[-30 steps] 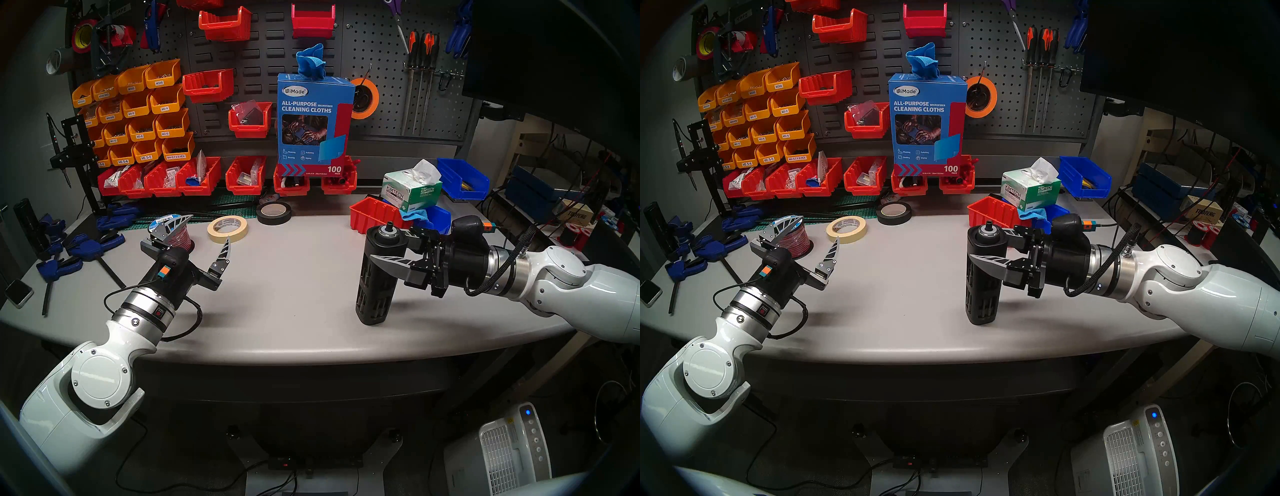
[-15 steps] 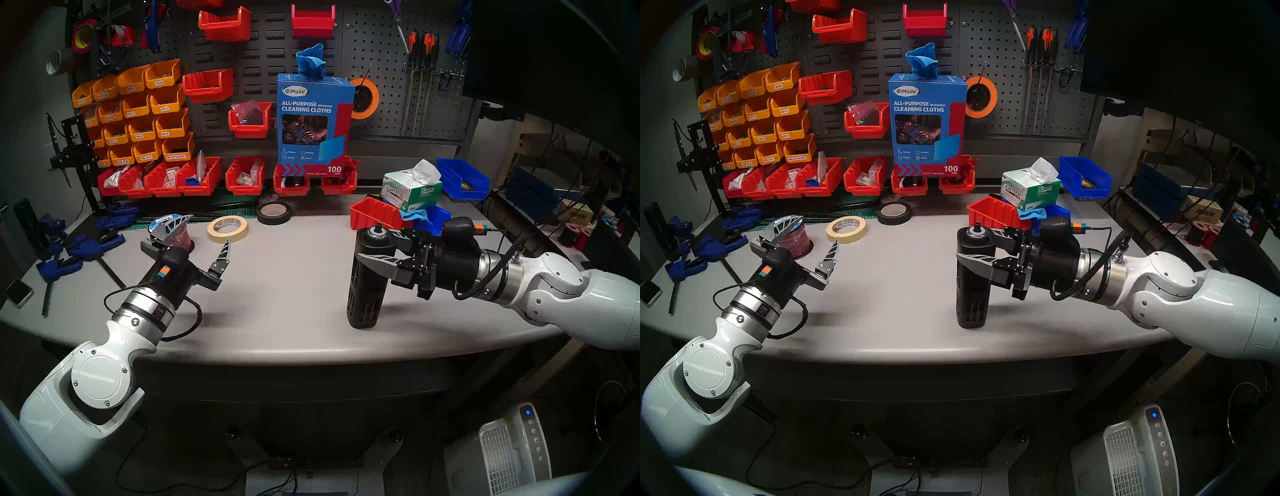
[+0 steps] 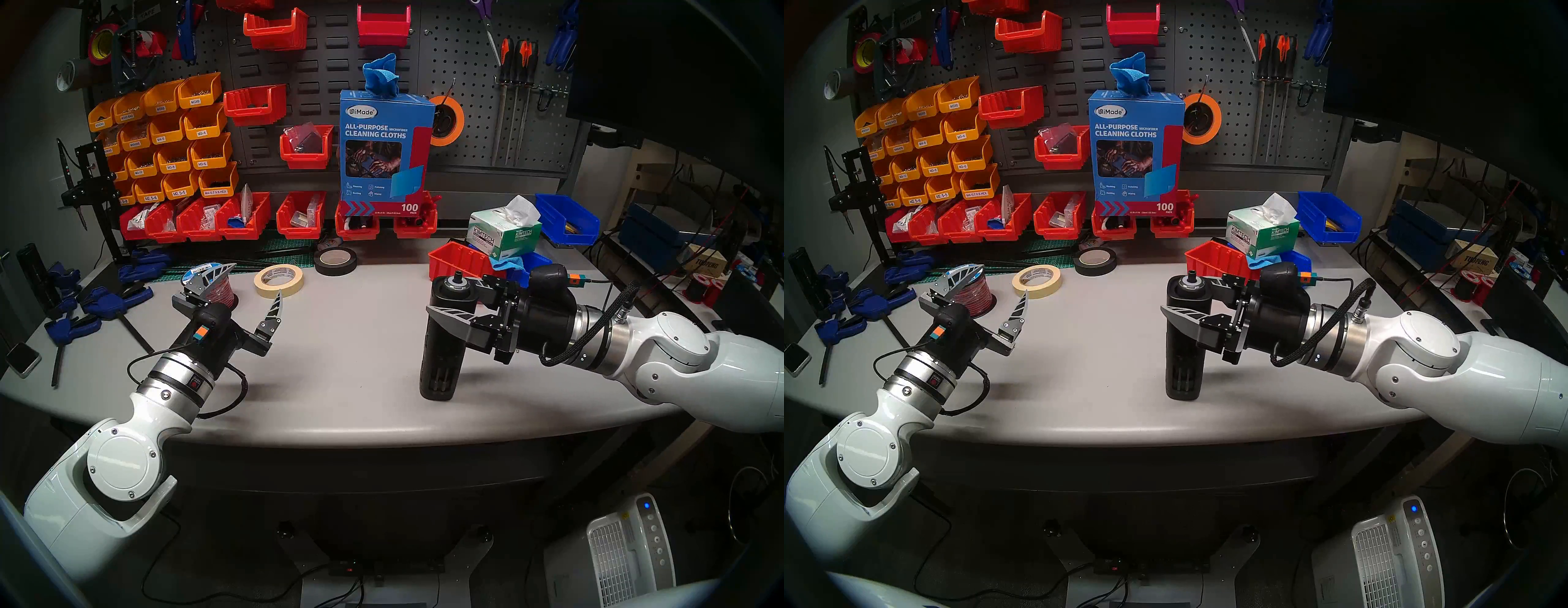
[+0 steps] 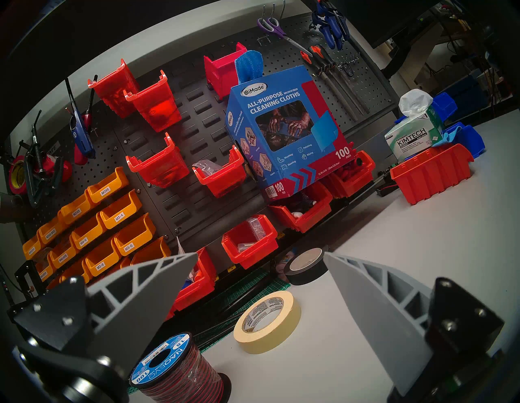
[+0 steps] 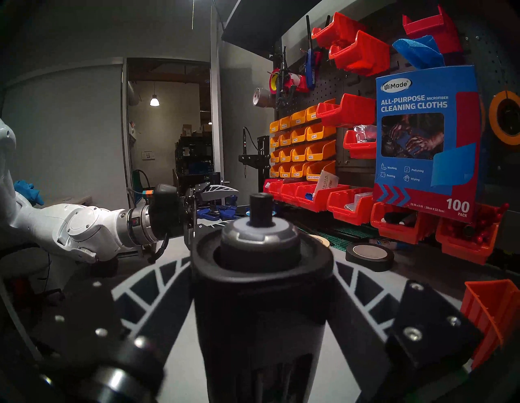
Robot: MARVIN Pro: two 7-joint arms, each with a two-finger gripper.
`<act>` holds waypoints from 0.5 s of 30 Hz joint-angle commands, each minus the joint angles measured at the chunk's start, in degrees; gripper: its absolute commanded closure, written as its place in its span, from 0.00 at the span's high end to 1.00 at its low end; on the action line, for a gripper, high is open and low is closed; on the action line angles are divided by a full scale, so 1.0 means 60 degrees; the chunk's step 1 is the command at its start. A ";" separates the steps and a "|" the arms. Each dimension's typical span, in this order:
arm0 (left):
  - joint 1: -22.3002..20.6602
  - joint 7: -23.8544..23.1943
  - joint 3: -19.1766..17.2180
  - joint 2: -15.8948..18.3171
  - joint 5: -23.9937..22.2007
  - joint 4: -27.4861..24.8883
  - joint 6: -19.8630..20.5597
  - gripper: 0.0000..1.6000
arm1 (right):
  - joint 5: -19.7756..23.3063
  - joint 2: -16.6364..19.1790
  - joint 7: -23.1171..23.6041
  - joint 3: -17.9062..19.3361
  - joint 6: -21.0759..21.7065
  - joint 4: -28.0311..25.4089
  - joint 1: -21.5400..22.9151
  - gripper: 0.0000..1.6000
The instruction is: Pick a screwdriver bit and insert it into the screwdriver
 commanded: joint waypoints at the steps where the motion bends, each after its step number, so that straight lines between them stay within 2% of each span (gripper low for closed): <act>1: -0.0080 0.0031 -0.0180 0.0006 -0.0024 -0.0247 -0.0114 1.00 | -0.0363 -0.0502 -0.0663 0.0130 -0.0253 -0.0083 0.0107 0.75; 3: -0.0079 0.0031 -0.0181 0.0006 -0.0025 -0.0248 -0.0114 1.00 | -0.0337 -0.0580 -0.0765 0.0112 -0.0265 -0.0097 0.0090 0.71; 12: -0.0074 0.0029 -0.0186 0.0007 -0.0028 -0.0250 -0.0117 1.00 | -0.0481 -0.0494 -0.0998 0.0040 -0.0322 -0.0182 0.0080 0.71; 13: -0.0073 0.0029 -0.0186 0.0007 -0.0028 -0.0250 -0.0117 1.00 | -0.0481 -0.0472 -0.0990 0.0034 -0.0325 -0.0182 0.0084 0.65; 14: -0.0074 0.0029 -0.0186 0.0007 -0.0028 -0.0250 -0.0117 1.00 | -0.0501 -0.0435 -0.1029 0.0029 -0.0345 -0.0203 0.0085 0.49; 15: -0.0074 0.0029 -0.0186 0.0007 -0.0028 -0.0250 -0.0117 1.00 | -0.0493 -0.0411 -0.1015 0.0026 -0.0350 -0.0211 0.0089 0.28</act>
